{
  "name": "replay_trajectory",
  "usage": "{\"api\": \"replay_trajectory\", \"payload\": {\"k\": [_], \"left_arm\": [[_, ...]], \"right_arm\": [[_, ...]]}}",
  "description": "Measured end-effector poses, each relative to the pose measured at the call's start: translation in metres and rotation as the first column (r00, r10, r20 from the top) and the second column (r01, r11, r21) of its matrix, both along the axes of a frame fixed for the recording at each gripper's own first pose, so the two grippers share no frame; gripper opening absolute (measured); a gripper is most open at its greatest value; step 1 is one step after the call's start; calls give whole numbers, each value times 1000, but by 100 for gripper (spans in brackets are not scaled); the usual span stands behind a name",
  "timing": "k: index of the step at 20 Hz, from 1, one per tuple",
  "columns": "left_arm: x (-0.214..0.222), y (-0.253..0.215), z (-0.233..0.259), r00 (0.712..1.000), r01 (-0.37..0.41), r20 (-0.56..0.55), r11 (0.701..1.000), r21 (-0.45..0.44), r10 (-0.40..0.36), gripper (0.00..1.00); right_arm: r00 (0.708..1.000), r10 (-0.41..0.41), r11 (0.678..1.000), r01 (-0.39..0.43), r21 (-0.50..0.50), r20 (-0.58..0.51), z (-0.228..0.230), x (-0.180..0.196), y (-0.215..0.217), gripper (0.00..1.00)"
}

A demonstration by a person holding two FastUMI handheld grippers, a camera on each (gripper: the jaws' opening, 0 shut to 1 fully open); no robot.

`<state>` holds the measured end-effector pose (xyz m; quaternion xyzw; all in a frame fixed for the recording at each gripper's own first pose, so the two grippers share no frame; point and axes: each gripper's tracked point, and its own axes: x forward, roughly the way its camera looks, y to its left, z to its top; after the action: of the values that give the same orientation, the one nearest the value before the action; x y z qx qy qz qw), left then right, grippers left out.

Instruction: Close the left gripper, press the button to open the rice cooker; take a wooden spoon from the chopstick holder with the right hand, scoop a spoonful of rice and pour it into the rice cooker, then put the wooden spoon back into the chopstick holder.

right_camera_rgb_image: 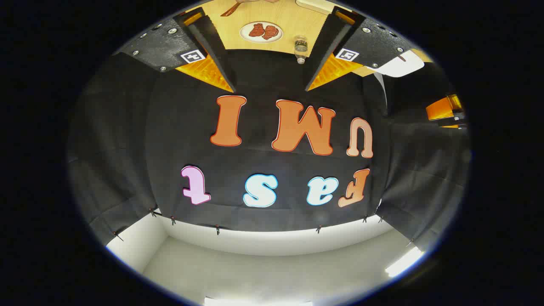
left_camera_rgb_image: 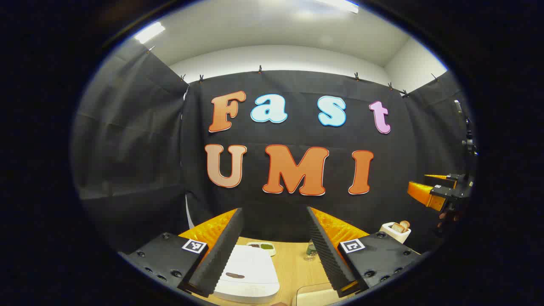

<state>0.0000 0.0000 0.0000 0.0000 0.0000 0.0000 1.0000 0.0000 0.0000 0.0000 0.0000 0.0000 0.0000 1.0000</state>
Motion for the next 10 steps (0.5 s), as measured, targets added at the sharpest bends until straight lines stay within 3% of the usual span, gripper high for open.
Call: {"api": "replay_trajectory", "payload": {"k": [5, 10], "left_arm": [[3, -9, -2, 1000, -25, -8, 999, 27, 25, 100], [10, -25, -19, 998, -5, -61, 1000, 6, 6, 98]], "right_arm": [[1000, 5, 1000, -5, 5, 4, -7, -1, -21, 99], [1000, -6, 1000, 6, 12, -12, -18, -5, -33, 95]]}}
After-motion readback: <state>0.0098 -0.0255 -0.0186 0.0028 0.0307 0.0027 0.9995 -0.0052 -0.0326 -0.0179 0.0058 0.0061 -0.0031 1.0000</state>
